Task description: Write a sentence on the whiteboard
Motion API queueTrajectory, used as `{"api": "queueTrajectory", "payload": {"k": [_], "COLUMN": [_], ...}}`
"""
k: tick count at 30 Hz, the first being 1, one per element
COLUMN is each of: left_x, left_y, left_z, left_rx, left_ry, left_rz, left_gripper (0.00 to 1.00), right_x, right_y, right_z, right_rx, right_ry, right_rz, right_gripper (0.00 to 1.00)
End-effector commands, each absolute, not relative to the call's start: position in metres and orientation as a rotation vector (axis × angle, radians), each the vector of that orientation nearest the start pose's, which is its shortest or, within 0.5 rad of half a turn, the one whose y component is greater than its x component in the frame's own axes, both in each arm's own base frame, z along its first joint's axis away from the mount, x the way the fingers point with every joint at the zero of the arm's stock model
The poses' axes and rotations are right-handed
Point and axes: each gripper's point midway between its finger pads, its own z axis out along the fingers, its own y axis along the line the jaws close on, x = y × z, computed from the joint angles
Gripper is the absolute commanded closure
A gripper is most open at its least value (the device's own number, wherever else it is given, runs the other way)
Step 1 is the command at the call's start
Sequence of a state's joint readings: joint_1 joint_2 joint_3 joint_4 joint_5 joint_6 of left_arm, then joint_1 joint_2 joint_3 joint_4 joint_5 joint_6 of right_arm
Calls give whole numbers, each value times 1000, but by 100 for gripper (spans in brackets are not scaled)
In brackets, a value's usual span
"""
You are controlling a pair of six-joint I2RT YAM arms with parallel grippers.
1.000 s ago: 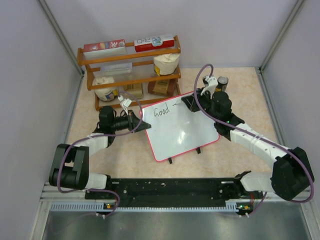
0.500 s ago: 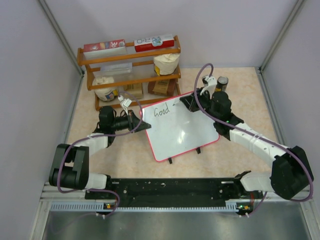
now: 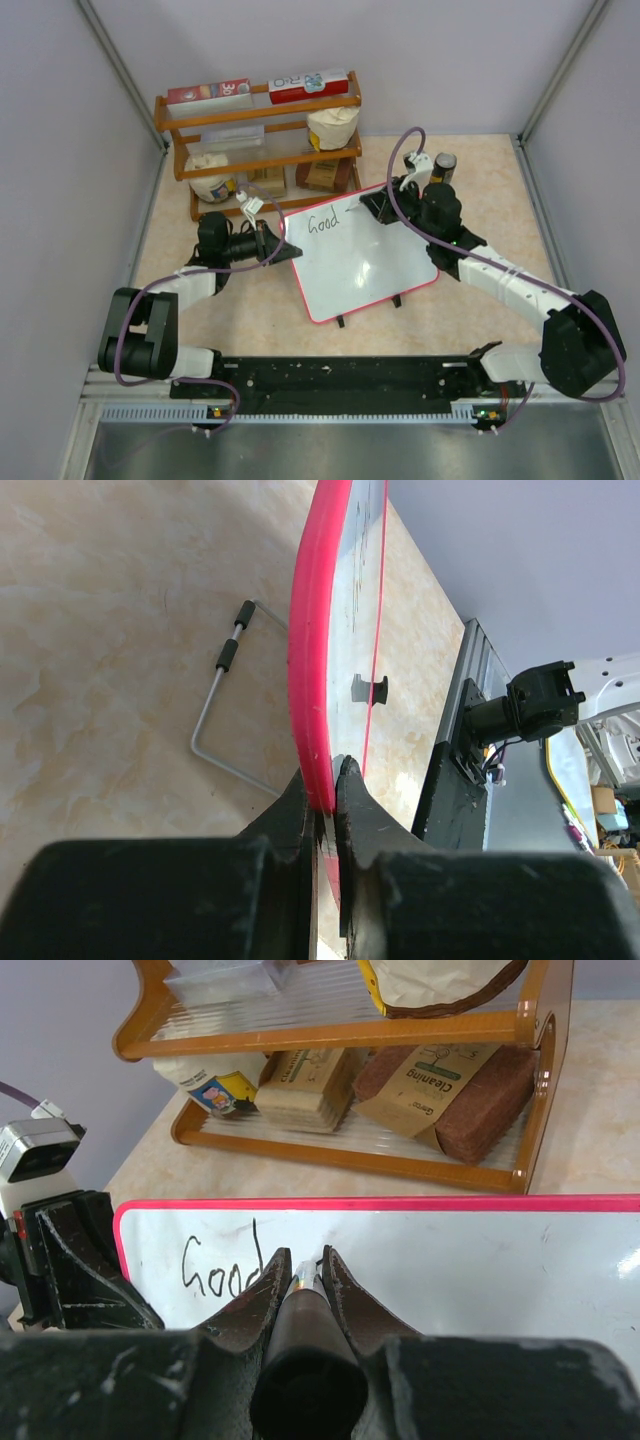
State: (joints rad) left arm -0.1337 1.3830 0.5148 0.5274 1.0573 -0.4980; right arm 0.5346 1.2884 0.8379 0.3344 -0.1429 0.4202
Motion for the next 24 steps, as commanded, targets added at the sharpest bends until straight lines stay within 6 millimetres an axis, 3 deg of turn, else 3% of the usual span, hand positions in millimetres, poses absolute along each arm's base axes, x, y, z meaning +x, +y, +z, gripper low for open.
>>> {"api": "queueTrajectory", "payload": {"k": [1,14,24], "left_x": [252,253,253], "left_y": [-204,-204,-204], "left_z": [99,100,99], "left_rx": [558,561,561], "left_ry": [1989,1988,1988], "left_rz": [-1334,-1335,-1335], "left_gripper": [100,100,100], "right_x": [353,358,363], "right_y": [255,258,260], "right_z": [269,291,286], "right_rx": [-213,-208,-203], "right_ry": [1676,1623,1639], "right_rz": [825,840,830], "right_gripper": [100,100,100]}}
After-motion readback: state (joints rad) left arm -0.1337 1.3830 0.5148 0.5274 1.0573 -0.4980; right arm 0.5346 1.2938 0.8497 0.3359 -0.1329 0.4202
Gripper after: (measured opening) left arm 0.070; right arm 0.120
